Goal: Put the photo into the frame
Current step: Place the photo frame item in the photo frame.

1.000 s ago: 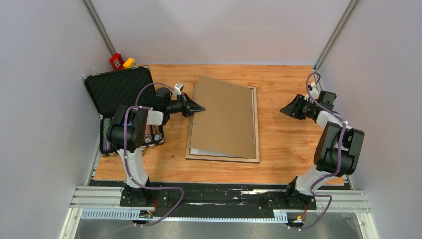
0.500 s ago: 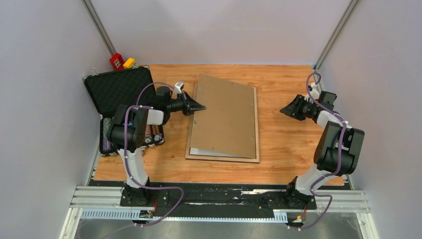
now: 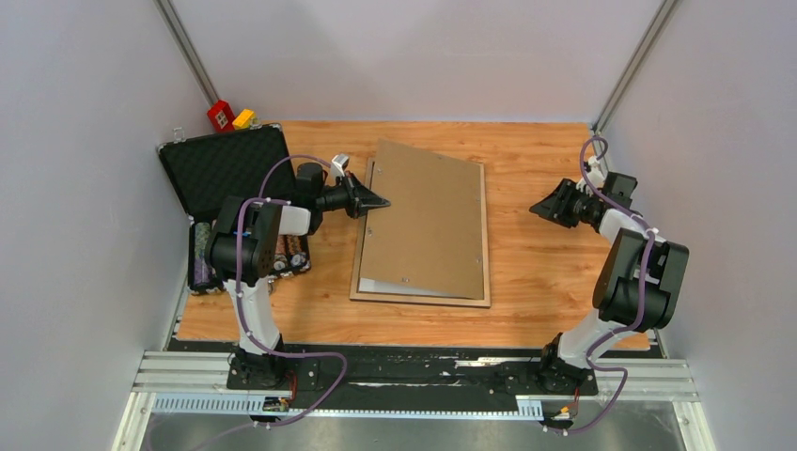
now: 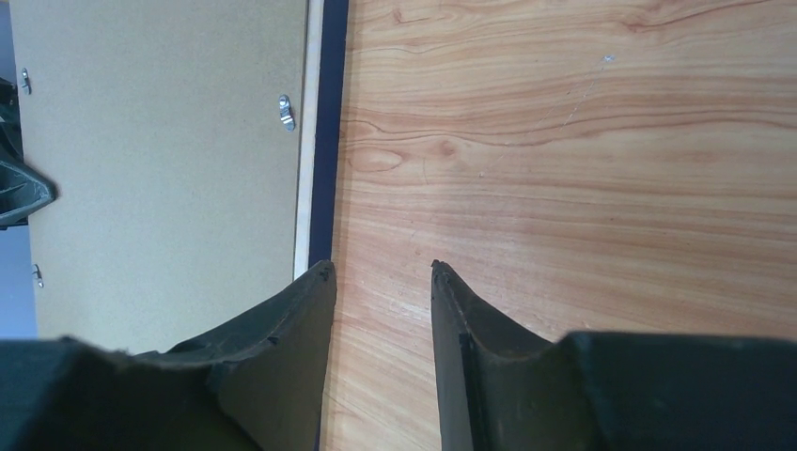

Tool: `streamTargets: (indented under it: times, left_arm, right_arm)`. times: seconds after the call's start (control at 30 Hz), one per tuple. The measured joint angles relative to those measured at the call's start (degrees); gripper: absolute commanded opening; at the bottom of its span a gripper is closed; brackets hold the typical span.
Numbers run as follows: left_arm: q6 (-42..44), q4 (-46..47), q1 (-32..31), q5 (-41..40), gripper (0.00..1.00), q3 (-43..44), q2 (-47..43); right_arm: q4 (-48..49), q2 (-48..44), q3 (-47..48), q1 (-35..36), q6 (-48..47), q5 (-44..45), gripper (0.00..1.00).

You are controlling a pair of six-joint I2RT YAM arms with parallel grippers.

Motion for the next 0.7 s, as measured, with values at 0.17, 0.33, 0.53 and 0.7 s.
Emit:
streamTargets:
  times: [0.17, 0.33, 0.53, 0.7]
  left_arm:
    - [0.00, 0.02, 0.00, 0.00, 0.00, 0.00, 0.00]
    - [0.07, 0.00, 0.00, 0.00, 0.00, 0.00, 0.00]
    - [0.09, -0.02, 0.00, -0.02, 0.00, 0.00, 0.00]
    - [0.26, -0.04, 0.00, -0.04, 0.00, 0.00, 0.00]
  right_arm:
    - [0.02, 0.00, 0.00, -0.22, 0.02, -0.17, 0.40]
    - [0.00, 0.00, 0.00, -0.31, 0.09, -0.44, 0.40]
    - [0.00, 0.00, 0.00, -0.35, 0.17, -0.46, 0.41]
    - [0.02, 0.00, 0.00, -0.39, 0.20, -0.48, 0.41]
